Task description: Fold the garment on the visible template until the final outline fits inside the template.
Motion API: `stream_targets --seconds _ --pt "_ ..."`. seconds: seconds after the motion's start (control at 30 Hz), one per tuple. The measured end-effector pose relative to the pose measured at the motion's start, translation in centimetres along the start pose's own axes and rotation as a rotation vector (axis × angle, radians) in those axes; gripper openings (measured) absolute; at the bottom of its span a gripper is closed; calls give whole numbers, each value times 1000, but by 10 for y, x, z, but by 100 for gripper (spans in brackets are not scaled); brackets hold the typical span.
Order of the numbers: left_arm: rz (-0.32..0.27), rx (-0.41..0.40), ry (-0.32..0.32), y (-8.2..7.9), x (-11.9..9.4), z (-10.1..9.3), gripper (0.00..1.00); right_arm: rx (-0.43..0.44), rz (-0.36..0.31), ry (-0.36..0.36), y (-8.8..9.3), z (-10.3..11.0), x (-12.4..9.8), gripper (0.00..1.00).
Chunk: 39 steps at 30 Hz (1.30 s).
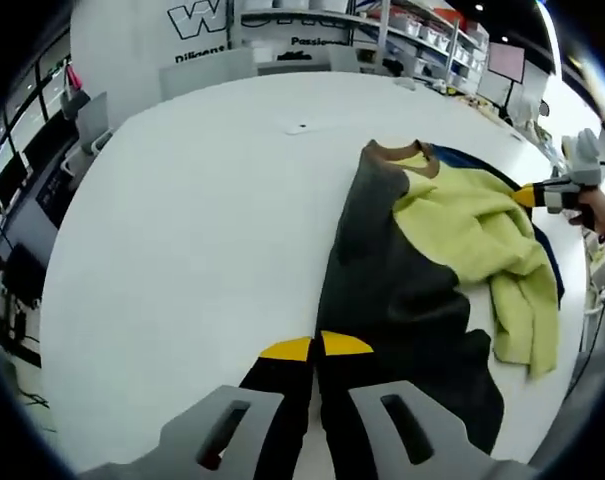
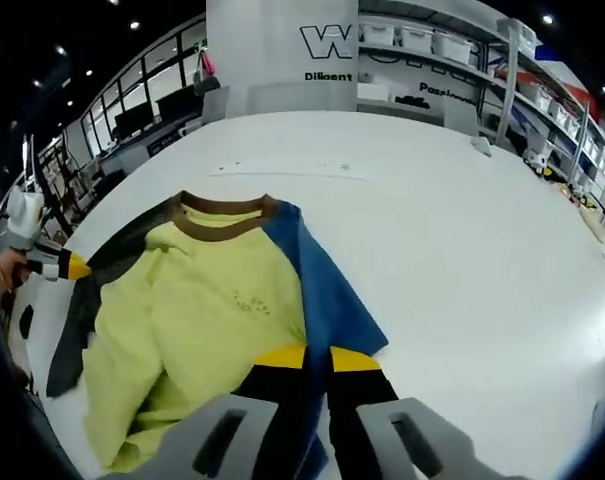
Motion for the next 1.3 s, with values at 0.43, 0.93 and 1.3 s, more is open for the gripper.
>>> stream_targets --seconds 0.43,0.93,1.3 --pt "-13 79 -74 -19 12 12 4 14 10 19 1 -12 0 0" --pt "-9 138 -257 -26 12 23 3 23 -8 5 0 -13 -2 0" --pt "-129 -9 -69 -17 -6 -13 35 56 -48 -62 -1 -5 -20 26"
Point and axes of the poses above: the point that each gripper's makers call its tool centre point, and the gripper's own axes: x roughly forward along the fingers, z roughly to its left, y roughly out of its underside, the point moved 9 cm from there along -x, roughly backward along the fingers, and after that the axes turned 5 degrees about y, right-handed, at the moved point
